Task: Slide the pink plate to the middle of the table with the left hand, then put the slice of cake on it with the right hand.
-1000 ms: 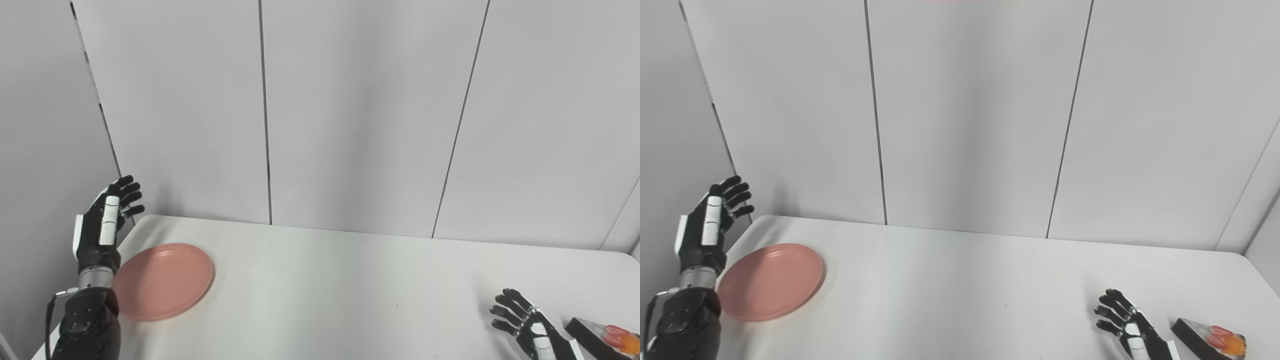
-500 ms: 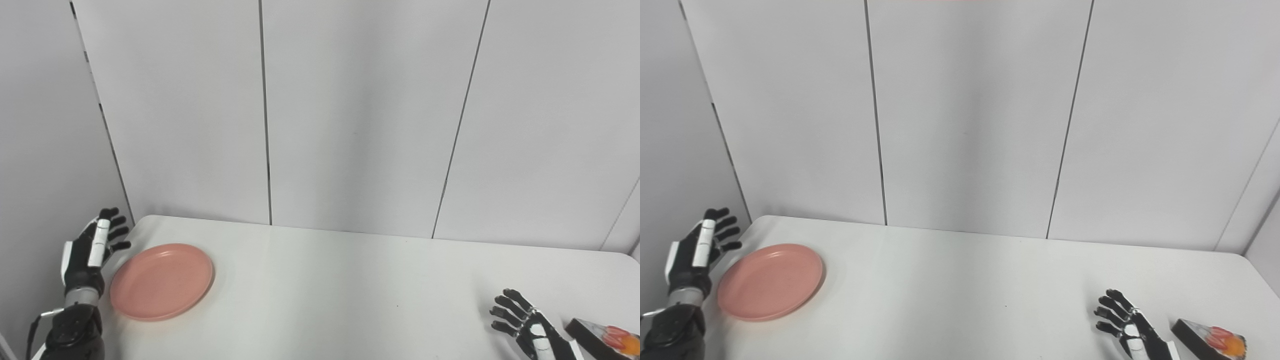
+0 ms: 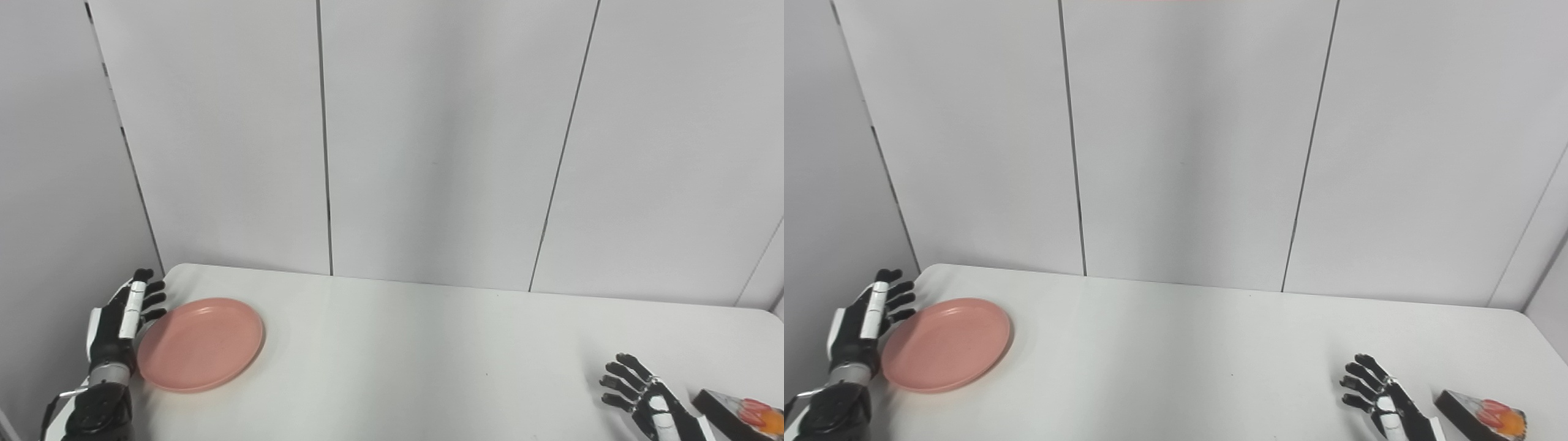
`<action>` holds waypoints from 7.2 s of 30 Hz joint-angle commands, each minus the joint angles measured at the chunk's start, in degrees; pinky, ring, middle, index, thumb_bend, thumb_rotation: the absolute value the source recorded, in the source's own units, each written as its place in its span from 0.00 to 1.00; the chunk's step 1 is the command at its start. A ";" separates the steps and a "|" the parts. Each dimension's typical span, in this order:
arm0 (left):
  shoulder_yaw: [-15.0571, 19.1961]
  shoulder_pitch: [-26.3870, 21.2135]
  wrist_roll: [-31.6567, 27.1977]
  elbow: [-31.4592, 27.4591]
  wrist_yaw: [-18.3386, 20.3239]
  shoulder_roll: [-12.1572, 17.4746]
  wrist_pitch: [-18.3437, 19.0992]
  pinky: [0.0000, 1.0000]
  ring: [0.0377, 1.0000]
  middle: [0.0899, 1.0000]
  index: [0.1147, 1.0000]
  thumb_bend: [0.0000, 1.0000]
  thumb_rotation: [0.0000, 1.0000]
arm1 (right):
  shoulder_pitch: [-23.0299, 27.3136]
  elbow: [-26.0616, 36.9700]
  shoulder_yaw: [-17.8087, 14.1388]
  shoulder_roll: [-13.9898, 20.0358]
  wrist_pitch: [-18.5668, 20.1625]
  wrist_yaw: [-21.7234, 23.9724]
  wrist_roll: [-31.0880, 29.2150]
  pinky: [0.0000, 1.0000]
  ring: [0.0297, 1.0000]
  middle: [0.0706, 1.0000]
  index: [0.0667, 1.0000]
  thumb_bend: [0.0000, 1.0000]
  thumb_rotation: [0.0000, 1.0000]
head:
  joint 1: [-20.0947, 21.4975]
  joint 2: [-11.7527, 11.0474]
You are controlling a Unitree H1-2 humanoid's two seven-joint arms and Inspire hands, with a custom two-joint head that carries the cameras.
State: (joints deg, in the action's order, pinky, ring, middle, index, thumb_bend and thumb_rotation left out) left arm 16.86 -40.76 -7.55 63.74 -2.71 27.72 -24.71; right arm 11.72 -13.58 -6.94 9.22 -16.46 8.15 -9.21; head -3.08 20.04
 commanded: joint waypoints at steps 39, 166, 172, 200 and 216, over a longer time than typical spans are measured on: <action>-4.40 4.25 -3.77 -16.22 7.28 -12.56 0.77 0.69 0.77 0.77 0.78 0.75 0.88 | -7.60 -0.83 2.47 -4.79 4.58 -2.03 2.14 0.71 0.75 0.79 0.82 0.85 0.94 | 2.73 2.23; -13.31 4.91 1.96 -18.13 6.60 -27.64 4.81 0.73 0.77 0.79 0.79 0.78 0.93 | 10.29 -8.40 3.89 26.40 17.51 -33.30 61.48 0.48 0.55 0.60 0.64 0.71 0.91 | 27.28 5.06; -13.22 5.08 1.81 -18.57 6.77 -27.67 5.05 0.73 0.77 0.79 0.78 0.79 0.92 | 11.36 -13.47 6.93 26.35 18.28 -33.17 60.23 0.47 0.55 0.60 0.65 0.73 0.96 | 27.10 5.21; -13.70 5.75 2.06 -19.97 6.83 -27.69 5.78 0.71 0.76 0.79 0.79 0.78 0.92 | 12.51 -24.49 12.96 26.31 18.48 -32.11 53.97 0.42 0.48 0.53 0.56 0.64 0.93 | 26.37 5.65; -14.12 6.06 2.31 -21.36 6.85 -27.49 6.97 0.72 0.76 0.79 0.79 0.76 0.92 | 13.16 -27.87 17.05 26.55 17.29 -34.83 51.33 0.08 0.11 0.13 0.18 0.50 0.55 | 25.85 5.75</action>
State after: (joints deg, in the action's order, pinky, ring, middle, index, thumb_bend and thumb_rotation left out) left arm 3.11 -36.66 -5.60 42.37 3.82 0.04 -17.26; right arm 26.35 -40.44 9.16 35.12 1.35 -27.88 42.13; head 22.85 25.75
